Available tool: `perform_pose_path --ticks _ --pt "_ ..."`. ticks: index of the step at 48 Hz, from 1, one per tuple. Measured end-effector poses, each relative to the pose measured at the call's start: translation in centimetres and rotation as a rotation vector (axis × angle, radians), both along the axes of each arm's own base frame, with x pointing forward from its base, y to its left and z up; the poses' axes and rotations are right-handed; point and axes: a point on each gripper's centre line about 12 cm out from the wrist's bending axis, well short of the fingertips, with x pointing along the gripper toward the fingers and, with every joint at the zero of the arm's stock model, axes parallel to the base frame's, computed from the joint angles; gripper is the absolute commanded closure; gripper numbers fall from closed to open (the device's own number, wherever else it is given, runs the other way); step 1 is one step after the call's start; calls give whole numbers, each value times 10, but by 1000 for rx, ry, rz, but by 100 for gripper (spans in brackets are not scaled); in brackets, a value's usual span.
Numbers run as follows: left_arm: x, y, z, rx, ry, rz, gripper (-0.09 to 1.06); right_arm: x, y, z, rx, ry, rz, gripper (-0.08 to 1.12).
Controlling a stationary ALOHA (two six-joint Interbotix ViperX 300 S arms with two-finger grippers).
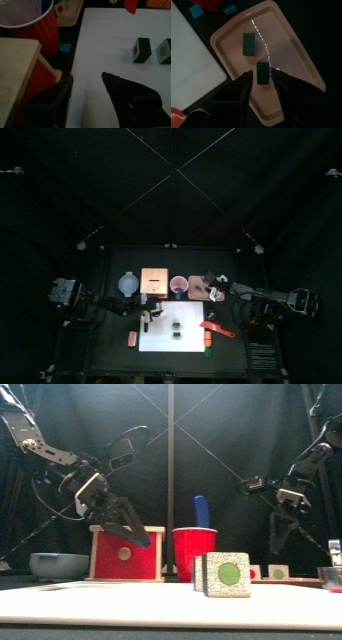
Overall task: Place sushi on board then cut the sushi with the knife then place the pieces on the plate
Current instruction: Place the 4 sushi pieces on the plate
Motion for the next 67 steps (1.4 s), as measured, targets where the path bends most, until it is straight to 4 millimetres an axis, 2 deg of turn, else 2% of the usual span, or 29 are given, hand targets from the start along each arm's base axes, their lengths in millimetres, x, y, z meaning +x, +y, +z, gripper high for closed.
perform_pose_path --ticks 8,23,30,51,67 --pt "1 0 0 0 -2 0 11 3 10 14 21 -79 -2 30" --pt "1 2 0 1 -1 5 11 47 76 45 106 -285 207 30" --pt "1 3 1 1 -3 7 11 69 101 50 115 -340 305 30" --pt "1 2 -1 -1 3 7 11 120 155 19 143 -277 471 30" --pt "1 3 -2 -1 7 9 11 152 164 -10 140 -190 493 30"
